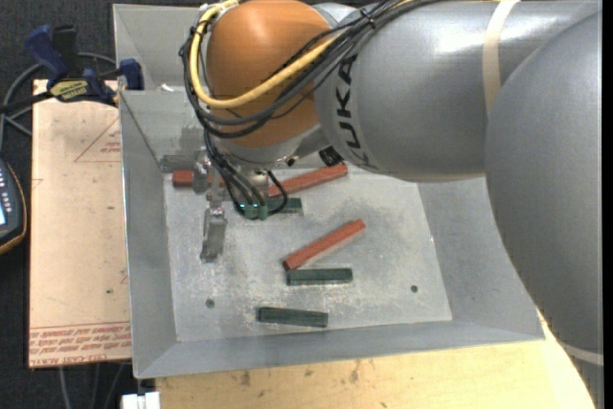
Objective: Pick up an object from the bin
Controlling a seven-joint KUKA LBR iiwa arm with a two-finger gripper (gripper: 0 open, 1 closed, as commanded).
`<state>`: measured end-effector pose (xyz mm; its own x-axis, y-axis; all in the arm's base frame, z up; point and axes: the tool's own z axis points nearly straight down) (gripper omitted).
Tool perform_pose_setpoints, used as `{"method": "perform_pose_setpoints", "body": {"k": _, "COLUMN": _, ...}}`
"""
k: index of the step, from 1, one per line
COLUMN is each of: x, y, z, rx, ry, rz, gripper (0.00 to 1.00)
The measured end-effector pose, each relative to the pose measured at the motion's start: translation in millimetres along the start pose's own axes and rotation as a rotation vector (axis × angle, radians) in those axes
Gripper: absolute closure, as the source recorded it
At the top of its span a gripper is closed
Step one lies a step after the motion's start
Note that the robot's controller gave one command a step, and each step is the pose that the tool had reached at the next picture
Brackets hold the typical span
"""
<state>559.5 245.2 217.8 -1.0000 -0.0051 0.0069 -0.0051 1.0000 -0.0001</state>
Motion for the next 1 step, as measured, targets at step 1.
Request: {"method": "perform_pose_setpoints", "body": {"k": 1, "x": -93.4, "y": -92.7, "z": 148.4, "rx": -0.001, "ry": -0.012, "rz": -0.273, "gripper": 0.00}}
